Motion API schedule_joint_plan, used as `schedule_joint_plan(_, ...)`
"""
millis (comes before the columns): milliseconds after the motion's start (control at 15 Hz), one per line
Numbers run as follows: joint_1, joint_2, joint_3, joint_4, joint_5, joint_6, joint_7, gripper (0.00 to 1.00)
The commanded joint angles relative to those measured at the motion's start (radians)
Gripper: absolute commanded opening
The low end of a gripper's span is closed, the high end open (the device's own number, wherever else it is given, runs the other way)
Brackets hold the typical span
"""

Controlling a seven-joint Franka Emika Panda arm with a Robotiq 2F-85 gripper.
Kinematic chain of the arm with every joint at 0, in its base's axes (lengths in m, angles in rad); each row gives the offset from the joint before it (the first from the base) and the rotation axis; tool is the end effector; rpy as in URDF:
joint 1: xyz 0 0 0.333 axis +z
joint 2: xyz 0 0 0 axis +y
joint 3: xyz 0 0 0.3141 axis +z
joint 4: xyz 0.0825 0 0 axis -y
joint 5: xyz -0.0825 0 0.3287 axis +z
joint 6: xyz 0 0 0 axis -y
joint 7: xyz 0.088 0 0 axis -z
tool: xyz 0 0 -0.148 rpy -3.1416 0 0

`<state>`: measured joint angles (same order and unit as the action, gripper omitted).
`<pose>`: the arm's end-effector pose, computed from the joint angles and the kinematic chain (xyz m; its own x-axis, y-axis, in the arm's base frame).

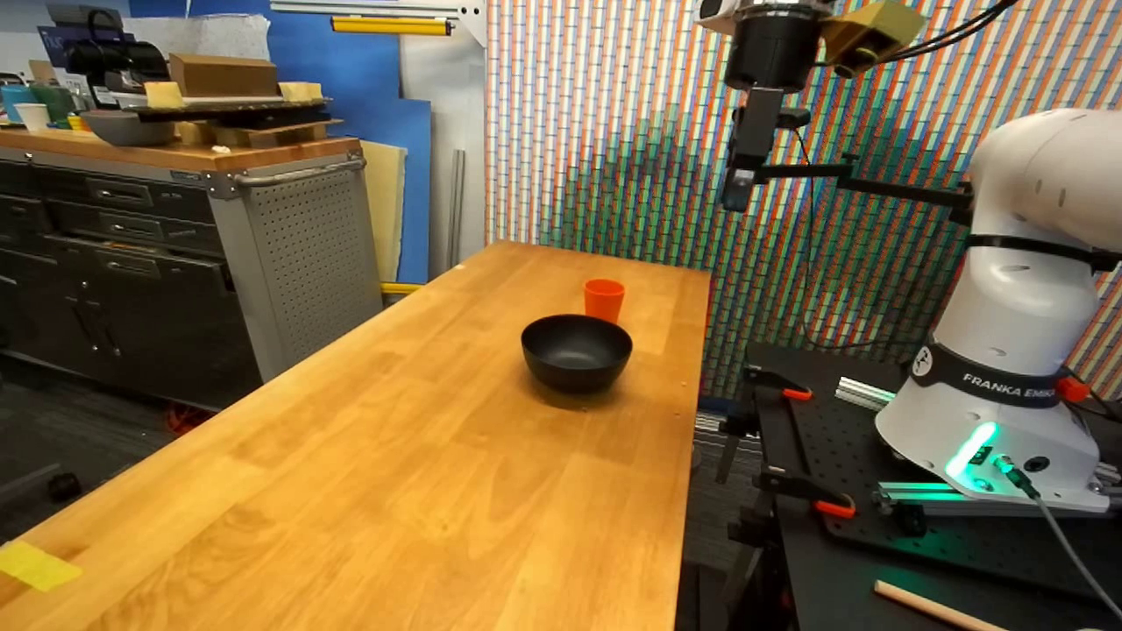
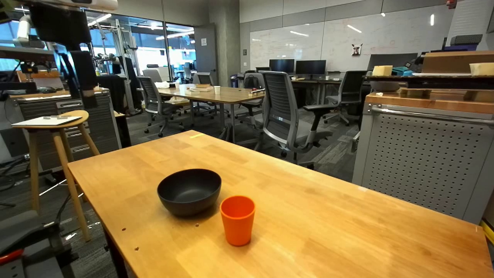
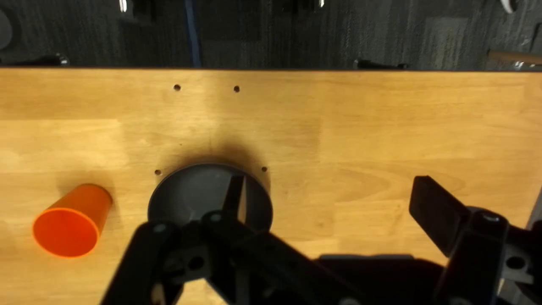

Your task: Pick up the cup and put it in the bowl

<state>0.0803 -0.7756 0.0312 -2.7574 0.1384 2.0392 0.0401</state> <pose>0.2671 0.0421 0.4171 0.9987 0.0014 0.0503 0.0068 -0.9942 -0.1069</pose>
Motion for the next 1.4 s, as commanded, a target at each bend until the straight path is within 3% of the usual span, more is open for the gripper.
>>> schedule_joint_plan(0, -0.088, 0.179, 0.035, 0.036, -0.103, 0.227, 0.039, 1.0)
schedule_joint_plan(267, -0.204, 0.423, 0.027, 0.082, -0.216, 0.446, 0.127, 1.0)
schedule_joint_plan(467, -0.298, 0.608, 0.034, 0.145, -0.359, 0.527, 0.241, 1.0)
schedule_joint_plan(600, -0.32, 0.732, 0.025, 0.221, -0.457, 0.566, 0.333, 1.0)
schedule_joint_plan(933, -0.239, 0.95, -0.063, 0.424, -0.553, 0.555, 0.464, 1.0)
schedule_joint_plan(1333, -0.16, 1.107, -0.174, 0.537, -0.486, 0.557, 0.464, 1.0)
